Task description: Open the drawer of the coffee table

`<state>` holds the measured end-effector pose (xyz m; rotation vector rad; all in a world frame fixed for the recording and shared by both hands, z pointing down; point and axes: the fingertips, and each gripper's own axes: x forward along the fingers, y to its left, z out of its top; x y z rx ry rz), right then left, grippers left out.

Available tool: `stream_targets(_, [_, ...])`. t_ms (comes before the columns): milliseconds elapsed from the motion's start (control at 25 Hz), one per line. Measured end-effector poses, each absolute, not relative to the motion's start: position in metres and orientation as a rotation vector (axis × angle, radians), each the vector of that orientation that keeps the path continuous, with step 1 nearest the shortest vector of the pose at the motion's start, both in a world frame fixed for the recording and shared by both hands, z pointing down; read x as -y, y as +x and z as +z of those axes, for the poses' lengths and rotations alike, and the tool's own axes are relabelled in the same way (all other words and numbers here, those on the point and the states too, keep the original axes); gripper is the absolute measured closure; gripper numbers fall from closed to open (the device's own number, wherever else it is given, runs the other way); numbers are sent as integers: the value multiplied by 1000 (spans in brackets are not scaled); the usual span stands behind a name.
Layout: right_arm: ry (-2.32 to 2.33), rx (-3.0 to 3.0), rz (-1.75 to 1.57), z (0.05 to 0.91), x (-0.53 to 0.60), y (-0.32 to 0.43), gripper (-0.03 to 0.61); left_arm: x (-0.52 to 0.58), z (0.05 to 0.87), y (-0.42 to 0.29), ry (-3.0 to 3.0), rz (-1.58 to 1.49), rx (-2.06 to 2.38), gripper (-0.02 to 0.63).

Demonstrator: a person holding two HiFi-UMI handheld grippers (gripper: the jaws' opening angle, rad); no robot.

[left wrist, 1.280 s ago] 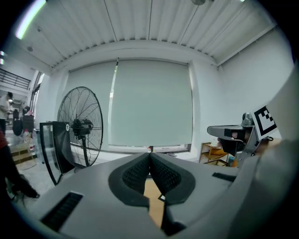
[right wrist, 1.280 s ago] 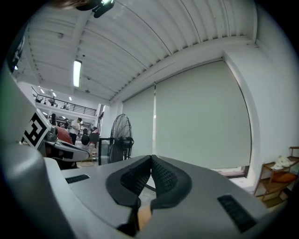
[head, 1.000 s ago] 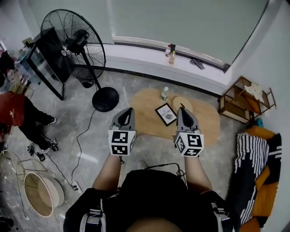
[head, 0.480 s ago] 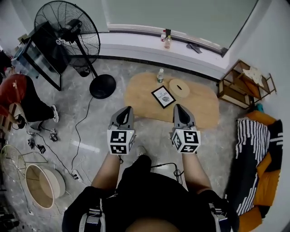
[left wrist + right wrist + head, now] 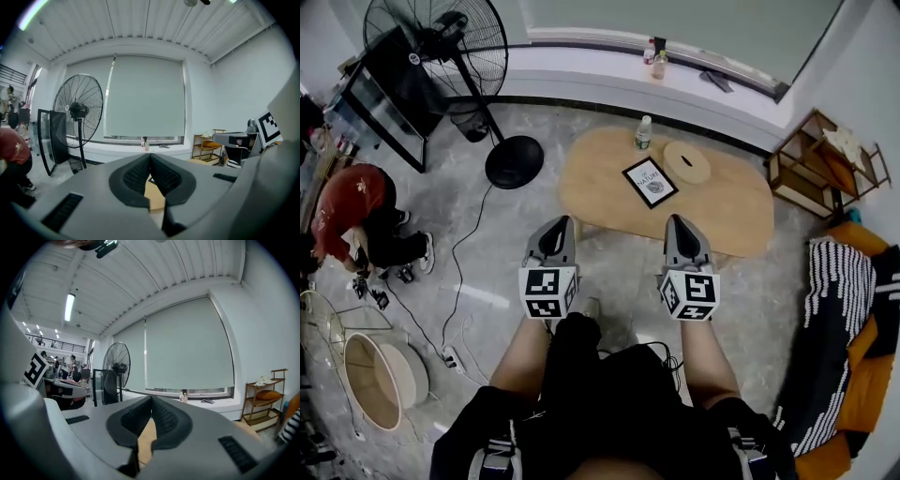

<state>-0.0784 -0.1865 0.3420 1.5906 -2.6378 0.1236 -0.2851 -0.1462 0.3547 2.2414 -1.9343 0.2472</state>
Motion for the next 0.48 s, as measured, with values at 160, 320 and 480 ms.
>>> stream_targets(160, [1687,2676,65,436,217,-74,563,186,452,-279,2295,219,1920,594])
stream_targets(320, [1719,2740,2,548,229,-75,562,208,563,-267,2362,219,1929,594])
stream_targets(480, [1762,2777,19,635,227,-67,561,212,637,-257,2385,140,1942,594])
